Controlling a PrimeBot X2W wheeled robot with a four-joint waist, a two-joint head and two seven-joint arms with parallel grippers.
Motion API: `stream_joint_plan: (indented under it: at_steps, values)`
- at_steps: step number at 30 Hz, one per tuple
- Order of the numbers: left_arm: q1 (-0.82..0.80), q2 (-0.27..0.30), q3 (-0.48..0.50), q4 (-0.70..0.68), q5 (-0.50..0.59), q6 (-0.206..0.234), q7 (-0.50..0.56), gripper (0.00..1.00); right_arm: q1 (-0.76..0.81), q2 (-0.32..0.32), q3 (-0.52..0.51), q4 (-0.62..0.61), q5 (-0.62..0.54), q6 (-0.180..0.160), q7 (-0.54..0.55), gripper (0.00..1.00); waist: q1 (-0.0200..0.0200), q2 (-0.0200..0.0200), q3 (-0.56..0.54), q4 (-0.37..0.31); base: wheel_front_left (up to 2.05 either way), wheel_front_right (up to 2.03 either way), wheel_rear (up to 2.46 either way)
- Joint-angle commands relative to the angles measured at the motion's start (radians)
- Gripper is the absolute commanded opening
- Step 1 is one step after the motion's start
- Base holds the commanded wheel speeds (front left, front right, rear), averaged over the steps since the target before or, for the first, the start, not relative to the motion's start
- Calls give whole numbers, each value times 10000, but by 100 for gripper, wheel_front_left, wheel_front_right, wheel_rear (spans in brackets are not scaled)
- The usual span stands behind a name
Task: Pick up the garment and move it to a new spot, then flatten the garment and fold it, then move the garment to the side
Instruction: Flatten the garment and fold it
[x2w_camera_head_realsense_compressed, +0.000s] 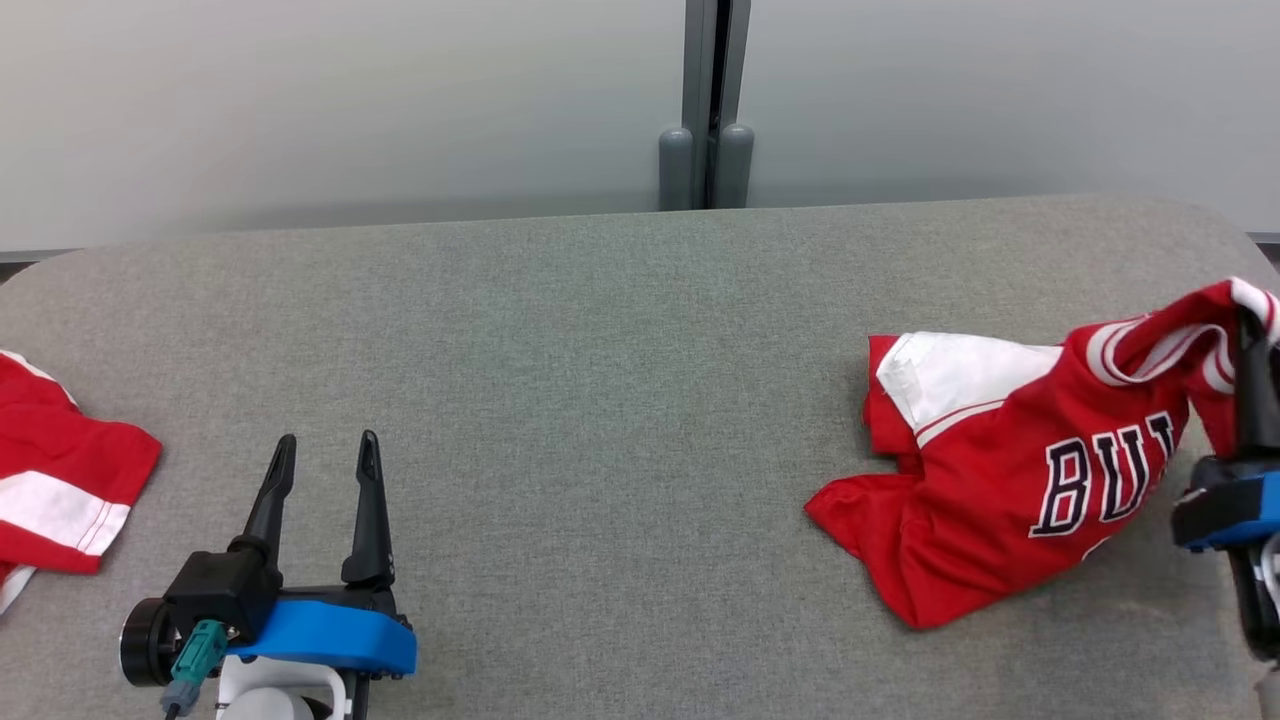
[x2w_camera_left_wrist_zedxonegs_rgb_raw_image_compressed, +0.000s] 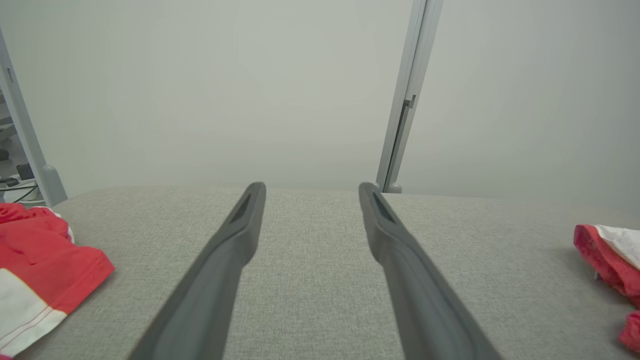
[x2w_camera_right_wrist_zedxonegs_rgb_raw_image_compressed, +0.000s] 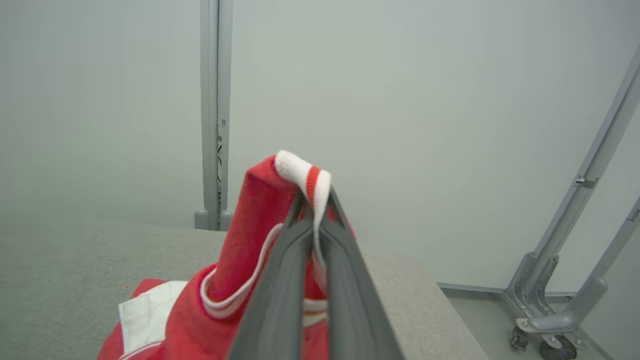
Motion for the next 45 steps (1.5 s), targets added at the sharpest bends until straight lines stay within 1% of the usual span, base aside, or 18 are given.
stream_joint_plan:
  at_steps: [1, 5, 8, 13, 16, 20, 21, 24, 28, 29, 31, 34, 38, 41, 45]
  values:
    - [39, -1, -40, -8, -51, -5, -31, 100, -233, 94, 259, -302, -55, 3, -11, 0, 1, 1, -24, 18, 0, 0, 0]
    - [34, -3, -67, 29, -121, 10, -31, 100, -601, 485, 1409, -819, -38, 3, -9, 0, 1, 1, -72, 88, 0, 0, 0]
    - [-38, -1, -76, 31, -168, 52, -31, 100, -1030, 1012, 2436, -875, 104, 3, -9, 0, 1, 1, -86, 225, 0, 0, 0]
    - [-269, -3, -189, 12, -237, 78, -29, 100, -1799, 1943, 4098, -244, 432, 3, -9, 0, 1, 1, 52, 701, 0, 0, 0]
    - [-376, -2, -259, 17, -340, 120, -31, 100, -2178, 2333, 5073, 300, 648, 3, -9, 0, 1, 1, 182, 1063, 0, 0, 0]
    - [-432, -5, -338, 96, -449, 145, -31, 100, -2574, 2529, 6504, 1058, 1092, 3, -9, 0, 1, 1, 366, 1514, 0, 0, 0]
    - [-440, -5, -368, 120, -474, 152, -31, 100, -2694, 2545, 6887, 1035, 1532, 3, -11, 0, 1, 1, 407, 1627, 0, 0, 0]
    - [-457, -5, -425, 182, -562, 162, -31, 100, -2889, 2534, 8048, 1278, 2329, 3, -9, 0, 1, 1, 515, 1884, 0, 0, 0]
    - [-521, -5, -506, 216, -672, 185, -30, 100, -3130, 2533, 9448, 1666, 3039, 3, -9, 0, 1, 1, 646, 2088, 0, 0, 0]
    - [-532, -3, -518, 225, -680, 201, -30, 100, -3183, 2531, 9706, 1751, 3212, 3, -12, 25, 1, 1, 658, 2101, 0, 0, 0]
    - [-536, -5, -501, 218, -690, 218, -30, 100, -3302, 2533, 10119, 1920, 3384, 4, -9, 100, 1, 1, 688, 2074, 0, 0, 0]
    - [-511, -6, -418, 184, -671, 234, -30, 100, -3279, 2528, 10328, 2151, 3458, 3, -9, 100, 1, 1, 711, 1885, 0, 0, 0]
    - [-483, -2, -326, 146, -597, 242, -30, 100, -2978, 2530, 9832, 2363, 2919, 3, -9, 100, 1, 1, 661, 1493, 0, 0, 0]
    - [-422, 0, -236, 115, -540, 215, -30, 100, -2743, 2527, 8988, 2454, 2239, 3, -9, 100, 1, 1, 577, 1170, 0, 0, 0]
    - [-298, -2, -114, 84, -436, 198, -30, 100, -2232, 2058, 7202, 1973, 1486, 3, -9, 100, 1, 1, 426, 788, 0, 0, 0]
